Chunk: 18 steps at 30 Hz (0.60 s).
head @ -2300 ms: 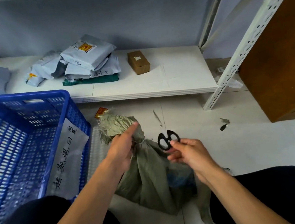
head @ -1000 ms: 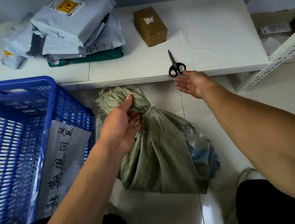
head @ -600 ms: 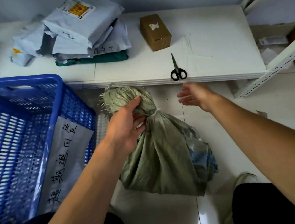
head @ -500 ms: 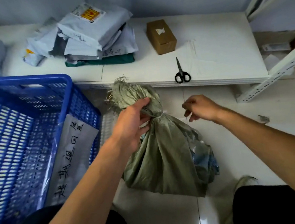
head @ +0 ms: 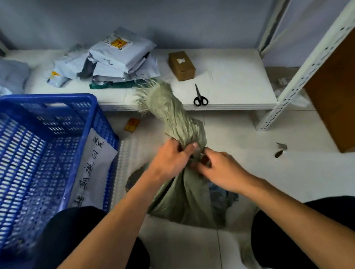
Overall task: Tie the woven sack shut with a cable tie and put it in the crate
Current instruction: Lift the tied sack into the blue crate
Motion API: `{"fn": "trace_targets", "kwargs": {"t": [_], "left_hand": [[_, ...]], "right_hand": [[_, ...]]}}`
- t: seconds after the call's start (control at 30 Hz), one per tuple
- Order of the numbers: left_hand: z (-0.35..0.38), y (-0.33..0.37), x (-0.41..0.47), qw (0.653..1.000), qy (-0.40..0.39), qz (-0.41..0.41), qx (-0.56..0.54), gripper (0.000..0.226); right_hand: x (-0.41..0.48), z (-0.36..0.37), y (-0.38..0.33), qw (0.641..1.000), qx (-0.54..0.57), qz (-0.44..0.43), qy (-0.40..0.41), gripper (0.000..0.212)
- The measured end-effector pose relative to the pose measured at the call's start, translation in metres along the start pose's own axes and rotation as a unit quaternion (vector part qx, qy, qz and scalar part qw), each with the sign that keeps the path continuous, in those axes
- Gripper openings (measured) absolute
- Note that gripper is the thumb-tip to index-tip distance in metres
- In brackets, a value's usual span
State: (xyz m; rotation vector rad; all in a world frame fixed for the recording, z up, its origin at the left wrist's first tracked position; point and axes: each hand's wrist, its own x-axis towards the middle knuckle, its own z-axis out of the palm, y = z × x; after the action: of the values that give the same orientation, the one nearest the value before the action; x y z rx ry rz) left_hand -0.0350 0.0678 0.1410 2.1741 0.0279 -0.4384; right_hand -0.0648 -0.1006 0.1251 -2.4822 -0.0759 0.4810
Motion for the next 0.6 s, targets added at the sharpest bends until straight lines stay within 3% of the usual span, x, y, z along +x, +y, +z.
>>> {"fn": "trace_targets", "kwargs": {"t": [0.07,0.13,0.27,0.37,0.5,0.6], "left_hand": [[0.011,-0.006,-0.016,0.999,-0.026,0.002,0.034,0.06],[0.015,-0.007,-0.035,0.998,-0.05,-0.003,0.044,0.054],[0.022,-0.001,-0.066,0.991,-0.082,0.002,0.107,0.038],[0.029,-0.002,-0.077,0.983,-0.088,-0.002,0.16,0.049],[0.017,0.011,-0.081,0.972,-0.066,0.018,0.225,0.049],[-0.007,0.034,-0.078,0.959,-0.058,0.053,0.273,0.066]], "right_hand": [[-0.015,0.011,0.005,1.0,0.005,0.025,0.002,0.055],[-0.03,0.017,0.01,0.999,0.032,0.028,0.009,0.061],[-0.05,0.015,0.004,0.997,0.05,0.034,0.049,0.049],[-0.056,0.017,-0.001,0.996,0.027,0.04,0.072,0.059],[-0.058,0.002,-0.007,0.994,0.017,0.004,0.107,0.046],[-0.057,-0.013,-0.008,0.995,0.051,-0.006,0.084,0.041]]}}
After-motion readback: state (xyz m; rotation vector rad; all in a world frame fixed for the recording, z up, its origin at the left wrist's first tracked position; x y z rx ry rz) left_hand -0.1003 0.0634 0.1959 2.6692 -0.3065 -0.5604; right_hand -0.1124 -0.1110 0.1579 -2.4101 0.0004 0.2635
